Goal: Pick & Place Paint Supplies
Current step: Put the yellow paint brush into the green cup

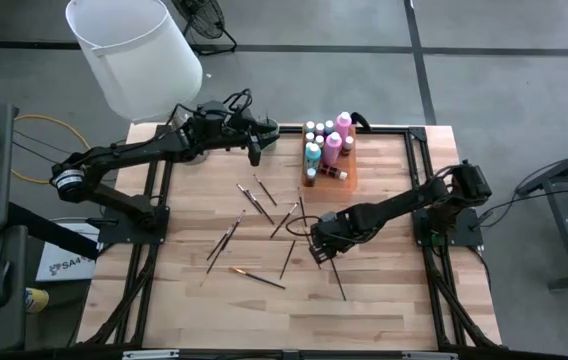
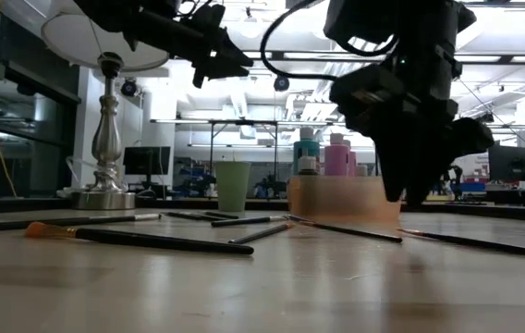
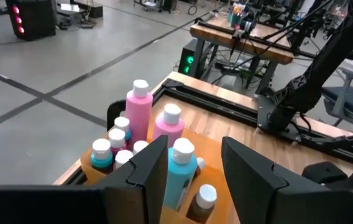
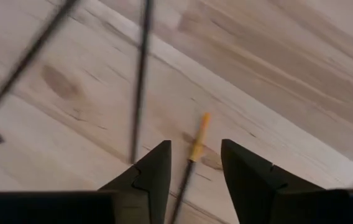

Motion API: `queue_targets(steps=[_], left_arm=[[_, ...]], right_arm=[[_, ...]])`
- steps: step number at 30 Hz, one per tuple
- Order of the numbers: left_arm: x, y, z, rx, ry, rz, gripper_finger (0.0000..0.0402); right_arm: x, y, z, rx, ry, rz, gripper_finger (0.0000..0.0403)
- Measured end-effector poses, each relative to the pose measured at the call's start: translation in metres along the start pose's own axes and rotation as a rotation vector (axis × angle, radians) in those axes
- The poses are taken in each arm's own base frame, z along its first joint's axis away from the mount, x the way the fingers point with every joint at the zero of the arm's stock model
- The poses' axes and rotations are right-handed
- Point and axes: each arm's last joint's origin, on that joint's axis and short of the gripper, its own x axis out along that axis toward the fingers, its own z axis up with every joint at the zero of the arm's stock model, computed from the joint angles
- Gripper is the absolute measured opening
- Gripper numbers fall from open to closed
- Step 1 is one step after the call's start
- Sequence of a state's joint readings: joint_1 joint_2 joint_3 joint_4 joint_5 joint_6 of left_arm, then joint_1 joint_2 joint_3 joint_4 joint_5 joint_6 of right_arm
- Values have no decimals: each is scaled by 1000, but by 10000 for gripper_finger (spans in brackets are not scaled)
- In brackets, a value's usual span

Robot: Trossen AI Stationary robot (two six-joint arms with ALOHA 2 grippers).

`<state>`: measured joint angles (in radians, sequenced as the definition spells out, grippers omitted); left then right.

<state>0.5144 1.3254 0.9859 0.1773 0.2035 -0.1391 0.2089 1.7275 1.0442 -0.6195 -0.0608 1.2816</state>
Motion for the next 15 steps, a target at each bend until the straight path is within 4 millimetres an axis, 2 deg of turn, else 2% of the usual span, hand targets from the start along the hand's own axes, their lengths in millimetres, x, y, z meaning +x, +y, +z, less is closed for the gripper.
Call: queue_targets(steps=[10,15], left_arm=[[0,0,0,0,2,0,148],[0,0,0,0,3,1,148]], right_arm=[[6,0,4,-11,-21,-25,128],[3,18,10,-66,-45,-31,128]])
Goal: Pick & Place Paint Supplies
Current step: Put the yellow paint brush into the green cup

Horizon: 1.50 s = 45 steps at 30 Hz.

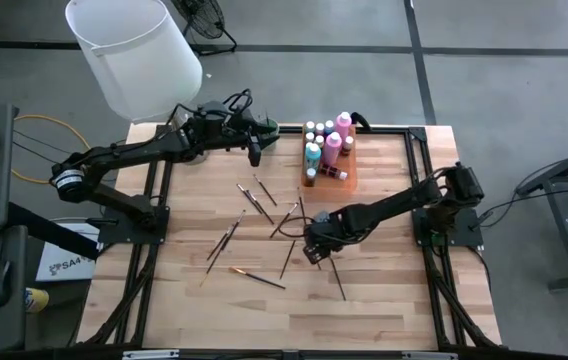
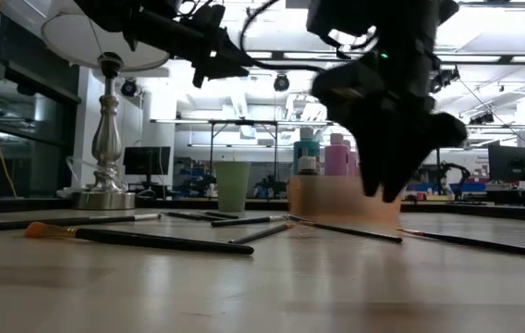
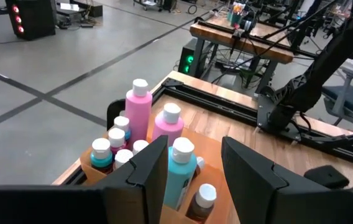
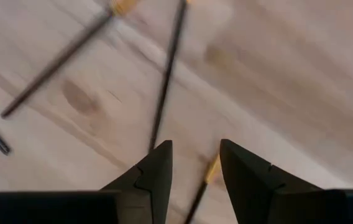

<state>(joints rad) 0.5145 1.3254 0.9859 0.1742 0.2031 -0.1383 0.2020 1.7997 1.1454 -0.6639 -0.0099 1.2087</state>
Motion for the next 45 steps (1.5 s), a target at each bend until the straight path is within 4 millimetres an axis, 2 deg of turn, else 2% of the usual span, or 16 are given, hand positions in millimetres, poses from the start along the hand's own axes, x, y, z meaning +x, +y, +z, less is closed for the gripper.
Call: queue_targets(steps=[6,19,36,45], left_arm=[[0,1,-1,-1,13,4,148],[0,1,-2,-2,20,4,148],[0,1,-2,-2,20,-1,148],[0,1,-2,-2,21,-2,148]], right_arm=[[-11,7,7,4,-21,-116,128],[6,5,6,76,24,-184,128],[7,5,4,126,25,-186,128],[24,4,1,122,64,-227,128]])
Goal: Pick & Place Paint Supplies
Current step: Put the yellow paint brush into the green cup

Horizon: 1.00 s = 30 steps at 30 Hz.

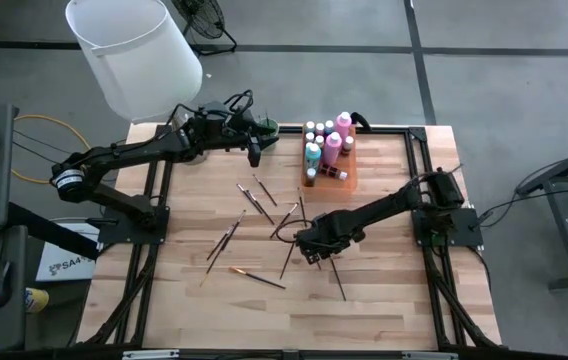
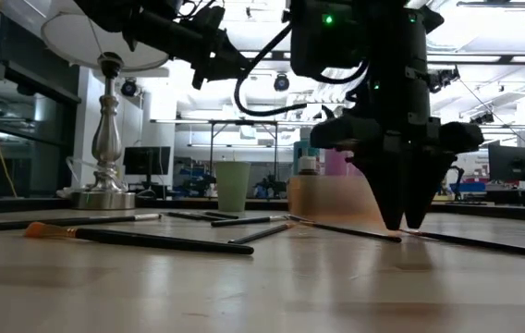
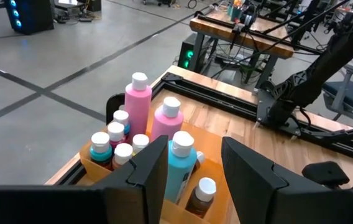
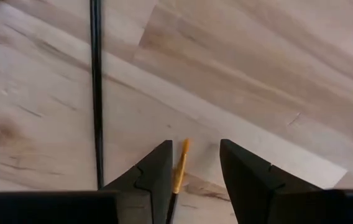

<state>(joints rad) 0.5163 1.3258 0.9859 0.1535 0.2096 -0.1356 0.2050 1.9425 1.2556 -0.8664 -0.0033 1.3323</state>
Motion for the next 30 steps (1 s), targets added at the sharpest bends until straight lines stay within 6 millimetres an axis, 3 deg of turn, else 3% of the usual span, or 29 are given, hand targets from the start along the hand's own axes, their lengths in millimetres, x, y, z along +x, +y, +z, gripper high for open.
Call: queue_targets(steps=[12,30], left_arm=[[0,0,-3,-6,27,2,148],[0,0,-3,-6,30,4,148]], right_arm=[[11,6,-1,1,30,15,123],[13,7,-6,-14,65,20,7]])
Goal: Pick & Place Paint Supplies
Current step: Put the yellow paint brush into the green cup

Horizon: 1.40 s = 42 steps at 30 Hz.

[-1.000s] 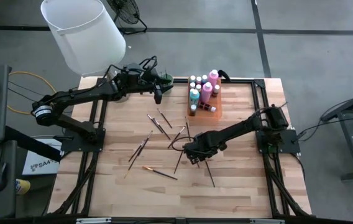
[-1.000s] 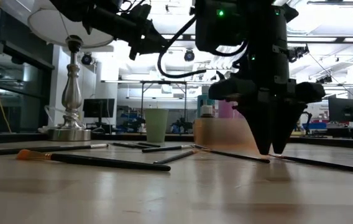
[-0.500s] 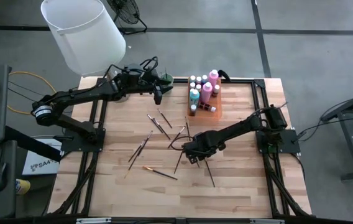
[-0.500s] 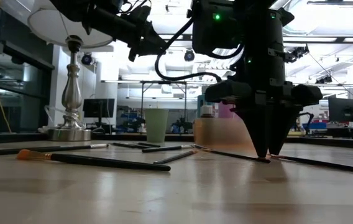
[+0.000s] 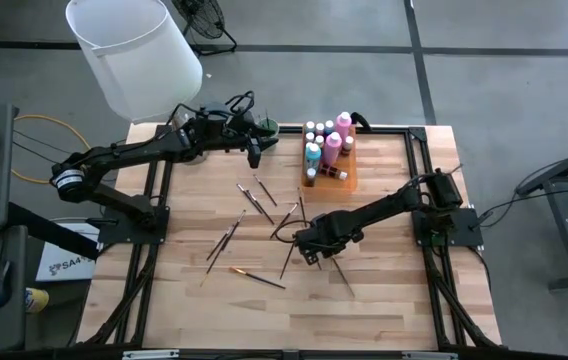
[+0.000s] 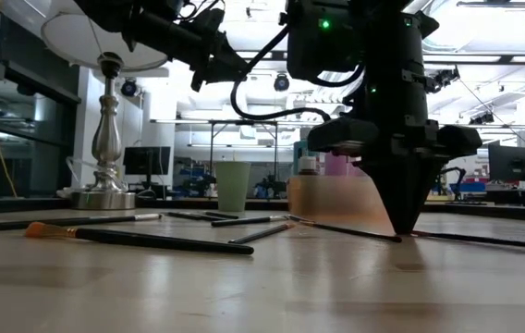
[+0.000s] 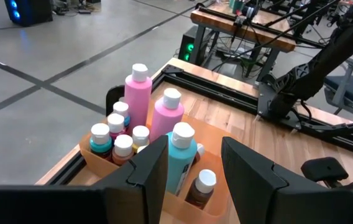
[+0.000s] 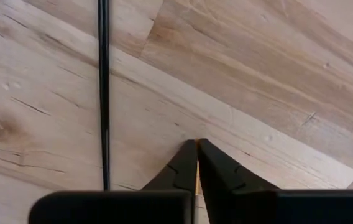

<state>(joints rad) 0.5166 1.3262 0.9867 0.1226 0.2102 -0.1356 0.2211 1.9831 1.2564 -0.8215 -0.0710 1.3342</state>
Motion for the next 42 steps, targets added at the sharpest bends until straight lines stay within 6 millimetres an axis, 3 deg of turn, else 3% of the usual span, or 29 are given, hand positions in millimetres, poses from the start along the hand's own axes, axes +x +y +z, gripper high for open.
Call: queue_targets(steps=[5,10,19,29,35,42], left_arm=[[0,0,0,0,0,0,148],[0,0,0,0,0,0,148],[0,-2,0,-3,7,-61,148],[-2,-11,4,-20,-6,-345,148],[-2,-23,11,-31,-62,-436,148],[-1,-44,15,-2,-121,-510,148]], right_arm=[[-4,-1,0,-1,0,12,4],[-20,-5,5,-12,-5,57,4],[-90,-25,17,-35,-216,210,4],[-181,-69,25,-138,-706,342,4],[-230,-83,33,-285,-1022,448,4],[-261,-92,47,-398,-1235,531,4]])
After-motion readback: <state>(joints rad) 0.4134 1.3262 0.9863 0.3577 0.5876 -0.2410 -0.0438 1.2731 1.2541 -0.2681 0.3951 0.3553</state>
